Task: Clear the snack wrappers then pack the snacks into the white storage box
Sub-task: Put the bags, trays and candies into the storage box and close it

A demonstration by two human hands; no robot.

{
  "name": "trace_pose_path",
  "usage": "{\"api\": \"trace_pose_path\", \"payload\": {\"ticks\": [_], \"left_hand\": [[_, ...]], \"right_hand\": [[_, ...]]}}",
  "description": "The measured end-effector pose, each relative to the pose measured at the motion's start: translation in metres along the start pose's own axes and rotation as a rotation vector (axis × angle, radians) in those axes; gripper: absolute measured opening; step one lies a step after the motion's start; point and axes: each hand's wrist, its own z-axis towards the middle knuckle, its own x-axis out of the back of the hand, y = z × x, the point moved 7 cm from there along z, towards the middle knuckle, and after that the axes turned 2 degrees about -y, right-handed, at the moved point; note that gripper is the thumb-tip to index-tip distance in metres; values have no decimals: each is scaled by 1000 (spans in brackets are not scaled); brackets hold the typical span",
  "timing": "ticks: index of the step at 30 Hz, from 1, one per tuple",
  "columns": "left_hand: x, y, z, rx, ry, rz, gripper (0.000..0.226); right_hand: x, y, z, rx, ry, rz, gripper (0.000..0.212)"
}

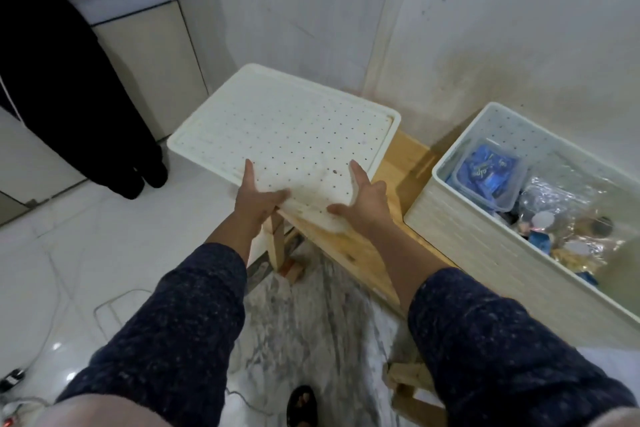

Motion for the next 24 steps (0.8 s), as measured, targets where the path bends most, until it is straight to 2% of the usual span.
{"api": "trace_pose_path", "payload": {"ticks": [5, 9, 15, 21, 24], "left_hand": [[-17, 63, -37, -185, 113, 163, 123], [-58, 94, -81, -285, 152, 240, 121], [-170, 92, -143, -368, 66, 220, 122], [-291, 61, -187, -353, -60, 296, 122], [-339, 34, -200, -306, -97, 416, 124]], "right_hand": [[55, -39, -23, 179, 59, 37, 101], [113, -28, -45, 208, 142, 47, 108], [205, 49, -90, 162, 240, 14, 111], [281, 159, -133, 49, 332, -16, 112], [302, 213, -149, -21, 330, -31, 114]]}}
